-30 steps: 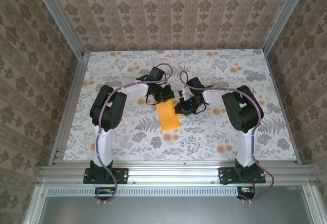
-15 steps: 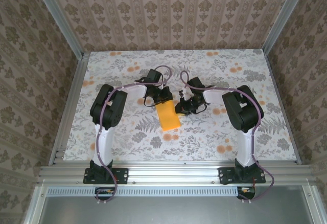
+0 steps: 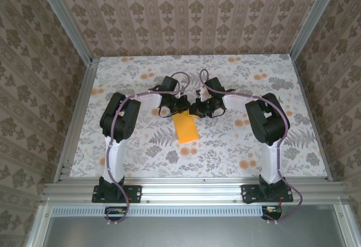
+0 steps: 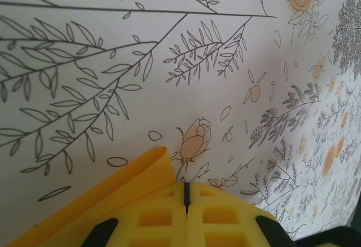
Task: Fold a paper plane with a square sheet of paper (pick it up from the middle)
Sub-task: First fold in half a square sheet of paper at the center of the table.
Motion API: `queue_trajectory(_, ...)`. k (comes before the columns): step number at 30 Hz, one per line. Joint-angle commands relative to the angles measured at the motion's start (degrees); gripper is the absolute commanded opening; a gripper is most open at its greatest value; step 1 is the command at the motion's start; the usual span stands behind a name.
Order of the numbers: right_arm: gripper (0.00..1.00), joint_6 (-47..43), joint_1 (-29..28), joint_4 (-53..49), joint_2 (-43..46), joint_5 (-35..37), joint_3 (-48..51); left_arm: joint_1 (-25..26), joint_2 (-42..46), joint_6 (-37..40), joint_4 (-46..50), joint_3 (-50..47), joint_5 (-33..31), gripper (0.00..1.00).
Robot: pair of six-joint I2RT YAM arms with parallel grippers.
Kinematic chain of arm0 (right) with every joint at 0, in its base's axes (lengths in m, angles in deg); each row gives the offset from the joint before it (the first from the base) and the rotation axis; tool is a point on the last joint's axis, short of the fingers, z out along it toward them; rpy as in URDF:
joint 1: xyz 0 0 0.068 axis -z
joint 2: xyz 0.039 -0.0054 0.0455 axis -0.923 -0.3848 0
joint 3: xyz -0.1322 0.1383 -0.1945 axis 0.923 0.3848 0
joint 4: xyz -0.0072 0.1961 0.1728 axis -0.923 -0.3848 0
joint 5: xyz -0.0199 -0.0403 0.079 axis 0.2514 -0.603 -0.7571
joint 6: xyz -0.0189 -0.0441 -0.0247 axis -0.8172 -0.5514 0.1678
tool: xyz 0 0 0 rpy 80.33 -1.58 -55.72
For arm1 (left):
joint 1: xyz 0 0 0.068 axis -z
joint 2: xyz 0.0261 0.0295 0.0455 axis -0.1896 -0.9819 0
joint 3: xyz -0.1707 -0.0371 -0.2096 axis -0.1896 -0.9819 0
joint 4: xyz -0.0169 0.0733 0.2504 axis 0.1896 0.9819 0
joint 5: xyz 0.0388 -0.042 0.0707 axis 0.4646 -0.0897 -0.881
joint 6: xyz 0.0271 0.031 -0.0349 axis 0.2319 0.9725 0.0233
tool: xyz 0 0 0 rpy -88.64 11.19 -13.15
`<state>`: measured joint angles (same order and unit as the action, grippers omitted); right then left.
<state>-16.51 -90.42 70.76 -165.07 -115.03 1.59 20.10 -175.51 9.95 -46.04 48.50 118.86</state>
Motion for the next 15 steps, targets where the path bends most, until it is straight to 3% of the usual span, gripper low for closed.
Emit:
queue_trajectory(1,0.12,4.32,-0.1,1.29,-3.57,1.66,-1.19,-0.35,-3.45,1.27,3.87,-1.96,-4.03,0.05)
queue_trajectory(15,0.13,-1.79,-0.49,-8.55,1.01,0.29,7.89,-0.35,-4.2,0.32,5.94,-1.33,-7.03,0.05)
